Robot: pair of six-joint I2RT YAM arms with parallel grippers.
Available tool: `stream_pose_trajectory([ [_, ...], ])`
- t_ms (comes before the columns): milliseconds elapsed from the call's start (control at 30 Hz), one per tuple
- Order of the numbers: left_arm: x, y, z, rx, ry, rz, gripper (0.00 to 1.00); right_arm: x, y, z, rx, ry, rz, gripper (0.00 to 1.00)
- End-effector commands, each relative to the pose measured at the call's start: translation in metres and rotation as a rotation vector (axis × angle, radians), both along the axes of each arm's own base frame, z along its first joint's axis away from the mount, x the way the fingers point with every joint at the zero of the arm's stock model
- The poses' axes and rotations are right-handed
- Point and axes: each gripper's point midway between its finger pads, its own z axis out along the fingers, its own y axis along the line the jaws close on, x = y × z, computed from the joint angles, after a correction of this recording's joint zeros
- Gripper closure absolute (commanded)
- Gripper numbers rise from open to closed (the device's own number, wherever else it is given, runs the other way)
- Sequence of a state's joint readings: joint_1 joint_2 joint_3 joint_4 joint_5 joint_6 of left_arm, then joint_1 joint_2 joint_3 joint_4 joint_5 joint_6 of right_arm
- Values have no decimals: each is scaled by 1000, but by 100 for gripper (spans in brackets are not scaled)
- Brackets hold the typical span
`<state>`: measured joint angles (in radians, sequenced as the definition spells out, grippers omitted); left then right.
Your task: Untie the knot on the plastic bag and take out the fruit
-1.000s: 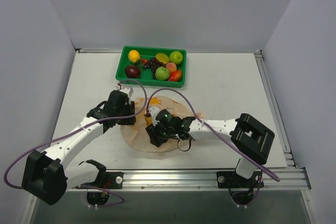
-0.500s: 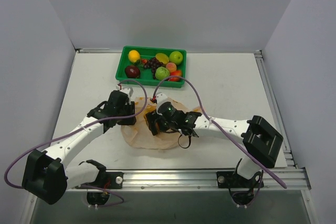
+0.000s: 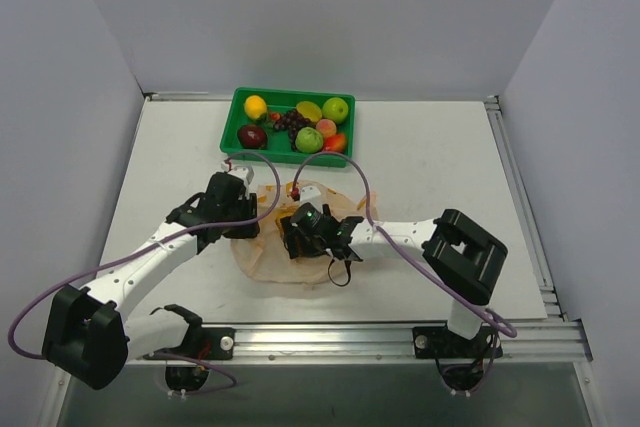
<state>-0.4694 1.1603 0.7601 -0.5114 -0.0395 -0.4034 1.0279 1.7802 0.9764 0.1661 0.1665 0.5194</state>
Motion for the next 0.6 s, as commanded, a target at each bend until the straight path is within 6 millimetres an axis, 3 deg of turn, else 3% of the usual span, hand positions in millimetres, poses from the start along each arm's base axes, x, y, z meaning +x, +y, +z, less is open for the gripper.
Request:
stream_pose_trajectory([
  [0, 10, -5, 9, -19, -45, -10, 55, 13, 2, 18, 47, -59, -47, 39],
  [67, 10, -5, 9, -18, -44, -10, 55, 11, 4, 30, 71, -77, -18, 57],
  [200, 11, -3, 9, -11, -46, -4, 55, 5, 3, 55, 93, -115, 51, 75],
  [467, 15, 11, 11, 43, -68, 35, 55, -17, 6, 143, 223, -145, 309, 80],
  [500, 16, 11, 11, 46, -68, 37, 55, -10, 4, 167, 276, -156, 316, 80],
  [567, 16, 11, 12, 46, -69, 36, 55, 3, -5, 183, 302, -167, 285, 80],
])
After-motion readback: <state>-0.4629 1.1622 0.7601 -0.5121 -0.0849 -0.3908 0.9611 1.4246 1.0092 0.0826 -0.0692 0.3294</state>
